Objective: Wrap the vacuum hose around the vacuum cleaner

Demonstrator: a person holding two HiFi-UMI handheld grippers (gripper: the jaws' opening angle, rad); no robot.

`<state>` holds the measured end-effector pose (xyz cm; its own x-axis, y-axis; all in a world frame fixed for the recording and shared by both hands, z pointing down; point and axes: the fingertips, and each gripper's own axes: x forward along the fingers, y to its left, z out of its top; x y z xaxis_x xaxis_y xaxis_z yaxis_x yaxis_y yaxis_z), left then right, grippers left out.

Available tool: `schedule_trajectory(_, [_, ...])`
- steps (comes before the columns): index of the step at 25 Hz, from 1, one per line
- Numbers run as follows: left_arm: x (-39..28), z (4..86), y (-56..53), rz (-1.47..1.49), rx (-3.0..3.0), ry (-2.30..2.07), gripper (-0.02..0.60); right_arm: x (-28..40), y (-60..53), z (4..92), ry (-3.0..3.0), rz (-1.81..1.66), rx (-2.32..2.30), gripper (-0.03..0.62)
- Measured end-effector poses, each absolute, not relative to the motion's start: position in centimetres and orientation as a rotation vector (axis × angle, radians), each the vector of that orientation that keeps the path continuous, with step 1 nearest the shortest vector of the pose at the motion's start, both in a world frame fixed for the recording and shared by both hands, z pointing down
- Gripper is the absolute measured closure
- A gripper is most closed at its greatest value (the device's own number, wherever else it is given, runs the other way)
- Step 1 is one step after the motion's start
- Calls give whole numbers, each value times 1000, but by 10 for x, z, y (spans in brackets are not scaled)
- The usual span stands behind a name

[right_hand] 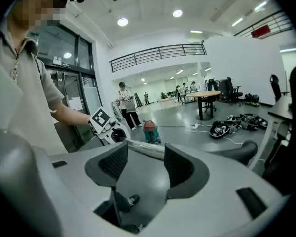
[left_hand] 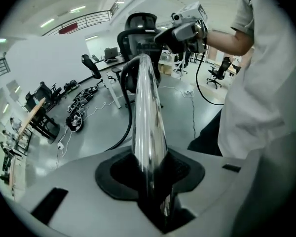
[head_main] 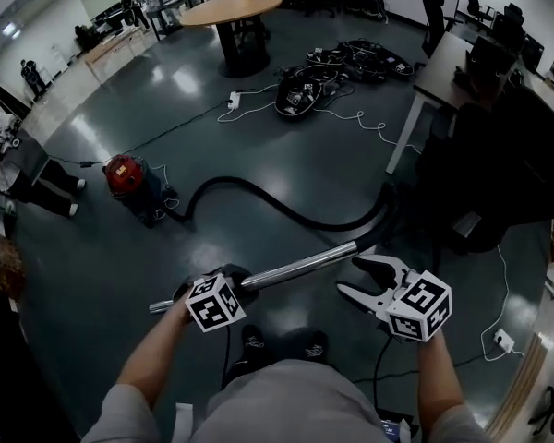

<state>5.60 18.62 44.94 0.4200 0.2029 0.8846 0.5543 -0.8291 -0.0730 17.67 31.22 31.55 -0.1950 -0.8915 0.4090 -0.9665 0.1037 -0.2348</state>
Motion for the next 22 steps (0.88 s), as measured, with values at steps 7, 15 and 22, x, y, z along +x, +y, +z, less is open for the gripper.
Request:
schedule_trajectory(7, [44, 425, 129, -1269, -2606, -612, 437, 158, 228, 325, -2401, 1040, 2025, 361])
schedule_trajectory(15, [24, 406, 67, -1112, -2805, -630, 434, 154, 96, 307, -2583, 1167, 2288, 335])
schedule_trajectory(22, [-10, 411, 32, -1066, -2924, -633, 431, 102, 3, 304, -2697, 1094, 2320, 335])
